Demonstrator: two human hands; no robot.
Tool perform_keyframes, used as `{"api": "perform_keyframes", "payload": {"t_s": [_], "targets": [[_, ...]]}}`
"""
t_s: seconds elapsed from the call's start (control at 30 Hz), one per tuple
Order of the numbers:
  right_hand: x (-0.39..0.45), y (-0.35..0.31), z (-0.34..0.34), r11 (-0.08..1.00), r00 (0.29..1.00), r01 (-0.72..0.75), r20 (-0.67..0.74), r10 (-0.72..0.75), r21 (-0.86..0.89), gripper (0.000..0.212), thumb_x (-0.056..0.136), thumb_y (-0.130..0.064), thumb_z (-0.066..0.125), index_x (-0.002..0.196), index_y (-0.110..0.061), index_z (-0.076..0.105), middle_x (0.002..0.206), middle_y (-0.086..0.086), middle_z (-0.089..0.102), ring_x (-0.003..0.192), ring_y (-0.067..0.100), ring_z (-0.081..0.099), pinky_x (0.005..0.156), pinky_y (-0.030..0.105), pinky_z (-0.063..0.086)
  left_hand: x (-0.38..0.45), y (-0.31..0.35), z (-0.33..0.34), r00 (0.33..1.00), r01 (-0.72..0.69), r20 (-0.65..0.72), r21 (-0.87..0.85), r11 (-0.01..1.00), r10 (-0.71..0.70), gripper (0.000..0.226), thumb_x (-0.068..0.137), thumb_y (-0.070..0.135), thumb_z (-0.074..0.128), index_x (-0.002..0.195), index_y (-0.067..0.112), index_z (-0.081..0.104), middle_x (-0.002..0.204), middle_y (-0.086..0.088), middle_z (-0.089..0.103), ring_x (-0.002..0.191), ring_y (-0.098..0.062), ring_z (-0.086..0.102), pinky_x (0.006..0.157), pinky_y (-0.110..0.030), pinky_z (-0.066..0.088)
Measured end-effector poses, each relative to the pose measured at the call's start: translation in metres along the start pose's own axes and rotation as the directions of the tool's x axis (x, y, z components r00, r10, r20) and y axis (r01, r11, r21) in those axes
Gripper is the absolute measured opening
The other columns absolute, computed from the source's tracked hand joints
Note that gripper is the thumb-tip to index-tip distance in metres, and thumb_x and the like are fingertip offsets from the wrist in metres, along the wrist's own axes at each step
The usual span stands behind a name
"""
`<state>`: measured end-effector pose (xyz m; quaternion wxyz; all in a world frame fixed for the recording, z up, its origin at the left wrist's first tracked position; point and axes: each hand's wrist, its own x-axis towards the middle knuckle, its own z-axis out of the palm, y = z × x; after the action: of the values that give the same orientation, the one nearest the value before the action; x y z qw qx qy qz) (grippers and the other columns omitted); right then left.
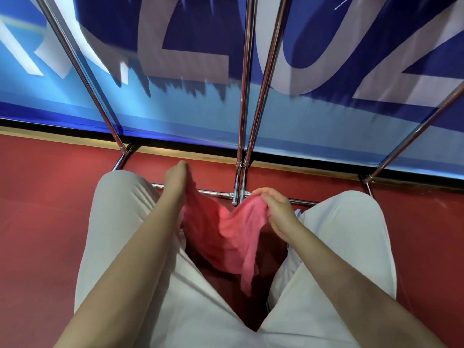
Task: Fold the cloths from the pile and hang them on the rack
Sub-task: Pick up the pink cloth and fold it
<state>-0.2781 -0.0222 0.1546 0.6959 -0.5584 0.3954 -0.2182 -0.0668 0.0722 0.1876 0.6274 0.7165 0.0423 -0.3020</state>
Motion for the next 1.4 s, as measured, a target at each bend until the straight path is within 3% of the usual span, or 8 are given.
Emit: {"api": "perform_keyframes", "payload": {"t_s": [0.23, 0.43, 0.53, 0.67, 0.77, 0.93, 1.2, 1.4], "targets": [[-0.006, -0.012, 0.004, 0.947, 0.957, -0.165, 0.279, 0.086, 0.275, 0.020, 0.093, 0.009, 0.042, 0.103, 0.003, 0.058, 0.075, 0.010, 0.067, 0.075, 0.016, 0.067, 0.082, 0.033, 0.058, -0.020, -0.026, 0.029, 0.960, 0.082, 0.277, -0.106, 0.991, -0.050, 0.028, 0.084, -0.006, 0.033, 0.071, 0.011, 0.051, 0.056, 0.002, 0.040, 0.047, -0.010, 0.037, 0.044, -0.021, 0.030], [-0.003, -0.014, 0.014, 1.000, 0.979, -0.009, 0.201, 0.009, -0.005, 0.018, 0.093, 0.008, 0.048, 0.093, -0.005, 0.061, 0.082, 0.011, 0.066, 0.065, 0.008, 0.068, 0.066, 0.021, 0.058, -0.026, -0.036, 0.040, 0.898, 0.020, 0.441, -0.051, 0.998, 0.005, 0.019, 0.099, -0.003, 0.042, 0.101, 0.006, 0.059, 0.054, 0.002, 0.060, 0.044, -0.006, 0.053, 0.047, -0.017, 0.048], [0.002, -0.012, 0.012, 0.977, 0.981, 0.116, 0.177, -0.084, -0.178, 0.020, 0.092, 0.002, 0.053, 0.084, -0.013, 0.063, 0.070, 0.011, 0.063, 0.054, 0.005, 0.062, 0.053, 0.018, 0.048, -0.026, -0.041, 0.042, 0.899, -0.001, 0.438, -0.027, 1.000, 0.012, 0.016, 0.098, 0.002, 0.050, 0.107, 0.002, 0.063, 0.062, -0.001, 0.065, 0.050, -0.008, 0.058, 0.051, -0.019, 0.050], [0.008, -0.007, 0.009, 0.862, 0.941, 0.339, 0.120, -0.318, -0.377, 0.033, 0.083, -0.006, 0.068, 0.070, -0.036, 0.065, 0.079, -0.002, 0.056, 0.072, 0.007, 0.053, 0.072, 0.020, 0.042, -0.026, -0.045, 0.044, 0.937, -0.016, 0.348, -0.040, 0.999, 0.029, 0.015, 0.094, 0.005, 0.058, 0.104, 0.004, 0.069, 0.073, -0.004, 0.068, 0.057, -0.007, 0.062, 0.058, -0.019, 0.053], [0.014, -0.008, 0.008, 0.817, 0.924, 0.379, 0.132, -0.358, -0.434, 0.020, 0.085, -0.013, 0.067, 0.071, -0.026, 0.064, 0.082, -0.005, 0.057, 0.079, 0.009, 0.056, 0.076, 0.025, 0.043, -0.029, -0.046, 0.045, 0.953, -0.047, 0.297, -0.018, 0.999, 0.050, 0.014, 0.093, 0.010, 0.061, 0.102, 0.006, 0.071, 0.073, -0.004, 0.071, 0.060, -0.009, 0.064, 0.059, -0.021, 0.054], [0.011, -0.011, 0.012, 0.903, 0.961, 0.275, 0.109, -0.253, -0.329, 0.025, 0.090, -0.013, 0.063, 0.069, -0.024, 0.054, 0.055, -0.013, 0.052, 0.053, -0.002, 0.045, 0.055, 0.016, 0.034, -0.037, -0.049, 0.049, 0.956, -0.010, 0.293, -0.056, 0.998, 0.026, 0.013, 0.094, 0.010, 0.058, 0.091, 0.009, 0.071, 0.067, -0.003, 0.069, 0.061, -0.013, 0.061, 0.057, -0.022, 0.051], [0.001, -0.021, 0.020, 0.960, 0.955, 0.265, 0.165, -0.248, -0.093, 0.015, 0.092, -0.008, 0.060, 0.079, -0.014, 0.062, 0.069, 0.006, 0.055, 0.067, 0.013, 0.049, 0.063, 0.024, 0.038, -0.065, -0.033, 0.047, 0.884, 0.096, 0.466, -0.253, 0.963, 0.034, 0.020, 0.099, 0.009, 0.048, 0.080, 0.009, 0.056, 0.049, 0.002, 0.057, 0.042, -0.006, 0.053, 0.043, -0.015, 0.043], [-0.001, -0.023, 0.019, 0.936, 0.948, 0.319, 0.066, -0.312, -0.146, 0.017, 0.091, -0.009, 0.062, 0.075, -0.014, 0.059, 0.065, -0.007, 0.059, 0.060, 0.000, 0.053, 0.060, 0.014, 0.041, -0.078, -0.032, 0.047, 0.889, 0.063, 0.451, -0.281, 0.958, 0.074, 0.015, 0.098, 0.009, 0.051, 0.107, 0.005, 0.063, 0.058, 0.003, 0.064, 0.045, -0.004, 0.054, 0.048, -0.017, 0.045]]}}
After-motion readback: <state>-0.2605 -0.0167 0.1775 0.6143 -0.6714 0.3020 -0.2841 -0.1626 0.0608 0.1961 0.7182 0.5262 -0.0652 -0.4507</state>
